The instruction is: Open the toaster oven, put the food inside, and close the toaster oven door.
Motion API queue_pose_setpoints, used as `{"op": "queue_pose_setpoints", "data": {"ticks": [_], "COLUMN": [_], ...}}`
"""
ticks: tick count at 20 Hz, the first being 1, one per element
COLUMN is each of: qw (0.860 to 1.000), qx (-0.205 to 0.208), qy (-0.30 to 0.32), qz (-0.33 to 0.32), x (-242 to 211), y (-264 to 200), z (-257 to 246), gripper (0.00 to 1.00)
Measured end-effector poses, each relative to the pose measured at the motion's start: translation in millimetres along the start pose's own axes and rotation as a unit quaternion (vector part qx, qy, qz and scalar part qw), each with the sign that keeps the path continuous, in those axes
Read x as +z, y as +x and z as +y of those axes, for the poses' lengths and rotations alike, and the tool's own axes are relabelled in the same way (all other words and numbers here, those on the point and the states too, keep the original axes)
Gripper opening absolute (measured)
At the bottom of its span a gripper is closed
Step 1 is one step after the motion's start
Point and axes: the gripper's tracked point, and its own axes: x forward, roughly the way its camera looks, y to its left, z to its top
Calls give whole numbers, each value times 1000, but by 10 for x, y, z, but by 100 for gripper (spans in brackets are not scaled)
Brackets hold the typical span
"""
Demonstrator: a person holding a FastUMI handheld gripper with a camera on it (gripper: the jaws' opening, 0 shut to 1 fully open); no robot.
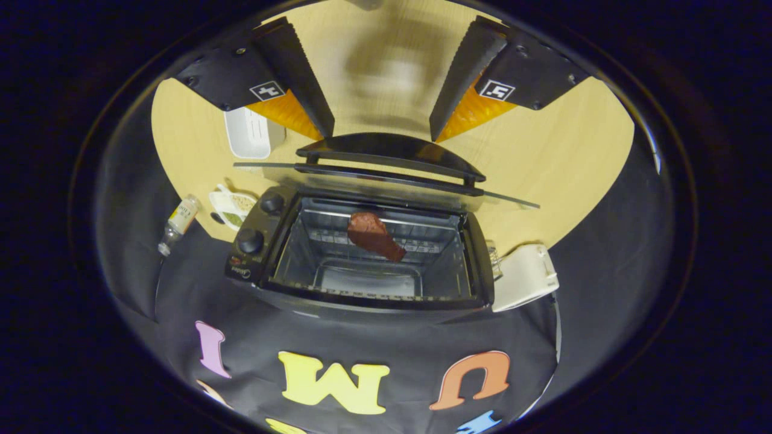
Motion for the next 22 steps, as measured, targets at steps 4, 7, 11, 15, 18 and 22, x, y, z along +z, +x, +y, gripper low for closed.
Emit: {"op": "queue_pose_setpoints", "data": {"ticks": [4,7,11,15,18,22], "qw": [1000,999,998,998,998,997], "qx": [0,-9,-6,-6,-8,-3], "qy": [2,3,2,12,14,25], "qz": [-15,-40,-61,-57,-61,-75], "x": [248,521,707,696,710,756], "y": [-35,-47,-94,-109,-169,-392], "z": [-44,-130,-158,-194,-200,-239], "gripper": [100,100,100,100,100,100]}}
